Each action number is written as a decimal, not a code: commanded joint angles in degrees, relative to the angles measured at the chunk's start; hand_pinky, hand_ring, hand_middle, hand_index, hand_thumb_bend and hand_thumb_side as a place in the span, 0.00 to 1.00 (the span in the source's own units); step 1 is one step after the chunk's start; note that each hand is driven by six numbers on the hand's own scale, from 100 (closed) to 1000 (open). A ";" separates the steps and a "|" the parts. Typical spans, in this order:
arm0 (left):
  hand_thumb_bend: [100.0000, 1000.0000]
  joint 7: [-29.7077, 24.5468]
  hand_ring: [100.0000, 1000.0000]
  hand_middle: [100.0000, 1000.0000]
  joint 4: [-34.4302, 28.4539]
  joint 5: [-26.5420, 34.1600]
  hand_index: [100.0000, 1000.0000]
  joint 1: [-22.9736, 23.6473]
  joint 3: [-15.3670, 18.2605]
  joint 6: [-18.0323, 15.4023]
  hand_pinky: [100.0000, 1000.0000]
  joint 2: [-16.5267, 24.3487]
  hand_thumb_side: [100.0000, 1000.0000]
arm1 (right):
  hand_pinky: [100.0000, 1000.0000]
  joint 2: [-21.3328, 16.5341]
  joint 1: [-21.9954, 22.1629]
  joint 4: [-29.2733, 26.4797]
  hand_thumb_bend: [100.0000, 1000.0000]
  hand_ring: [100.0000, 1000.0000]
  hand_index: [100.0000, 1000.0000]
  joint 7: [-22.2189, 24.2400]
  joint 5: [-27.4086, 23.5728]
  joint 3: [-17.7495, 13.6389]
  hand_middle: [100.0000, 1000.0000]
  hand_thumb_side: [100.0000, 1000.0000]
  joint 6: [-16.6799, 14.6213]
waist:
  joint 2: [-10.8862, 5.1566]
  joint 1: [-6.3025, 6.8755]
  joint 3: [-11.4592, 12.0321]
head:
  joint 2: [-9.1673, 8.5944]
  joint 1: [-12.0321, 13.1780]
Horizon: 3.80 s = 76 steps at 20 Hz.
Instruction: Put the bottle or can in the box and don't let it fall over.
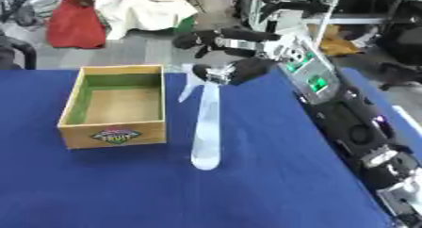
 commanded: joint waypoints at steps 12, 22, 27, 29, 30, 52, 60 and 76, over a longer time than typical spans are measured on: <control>0.44 -0.22 0.61 0.52 -0.79 0.07 0.82 -0.73 -0.04 -0.10 0.57 0.51 0.69 | 0.80 1.72 -0.71 4.61 0.00 1.00 1.00 8.23 5.08 -0.99 1.00 0.66 -8.52 | -0.12 0.26 0.51 | -0.94 -0.89; 0.44 -0.19 0.61 0.52 -0.79 0.10 0.82 -0.74 0.04 -0.09 0.57 0.52 0.69 | 0.62 1.79 -0.38 4.98 0.00 1.00 0.94 8.97 6.26 -0.38 1.00 0.22 -9.84 | -0.08 0.21 0.59 | -1.22 -1.08; 0.44 -0.15 0.61 0.52 -0.81 0.13 0.82 -0.80 0.12 -0.10 0.57 0.54 0.69 | 0.50 1.64 -0.17 5.00 0.00 0.90 0.77 8.98 7.19 -0.30 0.88 0.11 -10.69 | -0.09 0.19 0.60 | -1.31 -1.16; 0.44 -0.13 0.61 0.52 -0.81 0.14 0.82 -0.82 0.12 -0.10 0.57 0.55 0.69 | 0.40 1.56 -0.11 4.98 0.00 0.80 0.62 8.98 7.55 -0.40 0.77 0.11 -10.89 | -0.10 0.19 0.59 | -1.27 -1.28; 0.44 -0.12 0.61 0.52 -0.80 0.15 0.82 -0.83 0.13 -0.10 0.57 0.55 0.69 | 0.37 1.55 -0.08 4.96 0.00 0.77 0.56 8.97 7.65 -0.48 0.73 0.11 -10.92 | -0.09 0.18 0.58 | -1.28 -1.32; 0.43 0.09 0.61 0.52 -0.74 0.29 0.82 -1.14 0.17 -0.05 0.57 0.63 0.70 | 0.00 -0.97 -0.88 0.83 0.00 0.31 0.06 -2.81 10.25 -1.83 0.26 0.11 -10.94 | -0.15 -0.08 1.22 | -1.76 -2.38; 0.44 -0.14 0.61 0.51 -0.73 0.47 0.82 -1.68 -0.09 0.00 0.57 0.89 0.70 | 0.00 -4.87 -2.27 -1.66 0.00 0.30 0.06 -4.51 7.48 -3.40 0.25 0.11 -9.94 | -0.44 -0.44 2.91 | -1.87 -3.47; 0.44 -3.99 0.61 0.52 -0.33 2.94 0.82 -8.41 -4.05 -0.09 0.57 0.46 0.69 | 0.00 -11.36 -6.02 -4.53 0.00 0.30 0.07 -14.72 1.42 -9.38 0.23 0.09 -6.87 | 0.73 -2.93 15.43 | -3.27 -12.80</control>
